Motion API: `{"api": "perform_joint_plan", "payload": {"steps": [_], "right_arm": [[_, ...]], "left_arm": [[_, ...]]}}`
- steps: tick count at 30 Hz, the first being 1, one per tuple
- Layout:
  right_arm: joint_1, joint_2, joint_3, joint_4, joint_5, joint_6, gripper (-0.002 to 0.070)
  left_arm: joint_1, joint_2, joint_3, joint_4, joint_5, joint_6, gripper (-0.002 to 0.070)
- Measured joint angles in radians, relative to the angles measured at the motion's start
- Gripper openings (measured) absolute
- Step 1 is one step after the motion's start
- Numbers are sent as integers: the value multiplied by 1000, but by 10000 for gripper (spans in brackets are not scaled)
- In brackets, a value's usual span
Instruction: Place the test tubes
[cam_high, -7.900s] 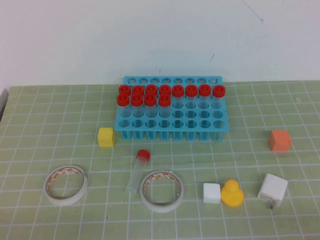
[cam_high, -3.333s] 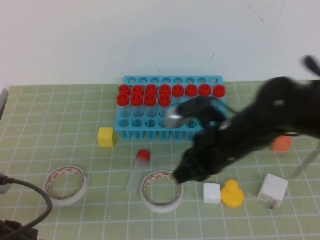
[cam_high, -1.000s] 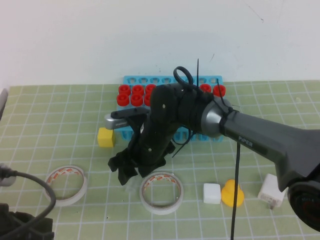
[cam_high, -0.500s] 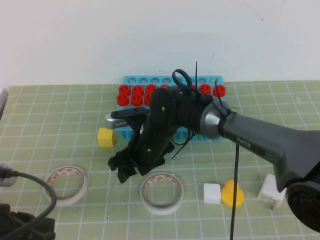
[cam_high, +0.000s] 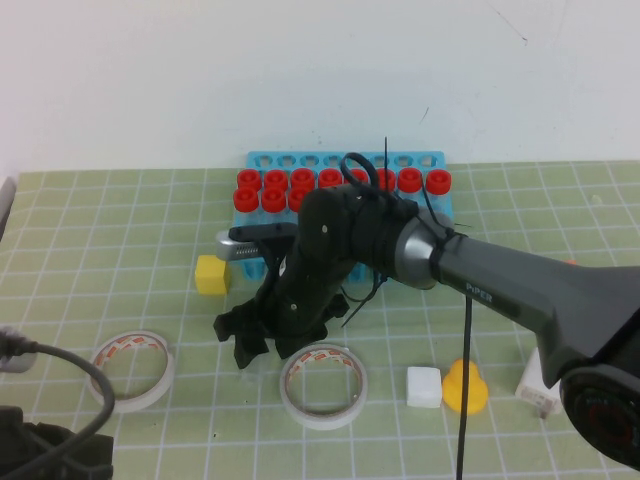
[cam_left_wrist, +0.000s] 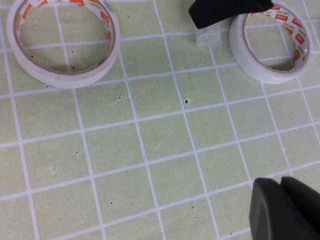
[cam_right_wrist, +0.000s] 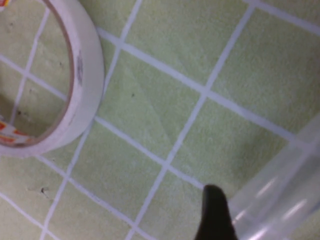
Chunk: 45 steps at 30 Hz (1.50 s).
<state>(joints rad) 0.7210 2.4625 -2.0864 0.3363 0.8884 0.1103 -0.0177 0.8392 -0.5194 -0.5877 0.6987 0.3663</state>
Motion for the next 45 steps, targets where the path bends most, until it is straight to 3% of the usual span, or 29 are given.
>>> {"api": "perform_joint_plan", "payload": {"steps": [8,15,33,37,45], "right_arm": [[0,2,-2,-2,-1,7,429],[0,6,-2,2,1,9,231],[12,-12,-61,-18,60,-62,232],[46,-84,-64,-123,91,-83,232],[156,-201,-69,-499,199,-36,232]], "left_arm": [[0,0,0,-1,0,2,-1],[0,0,0,-48,0,49,-1],[0,-29,0,-78,0,94,-1],[0,-84,0,-78,-8,117,-1],[0,-212,26,-68,-59,143,-1]]}}
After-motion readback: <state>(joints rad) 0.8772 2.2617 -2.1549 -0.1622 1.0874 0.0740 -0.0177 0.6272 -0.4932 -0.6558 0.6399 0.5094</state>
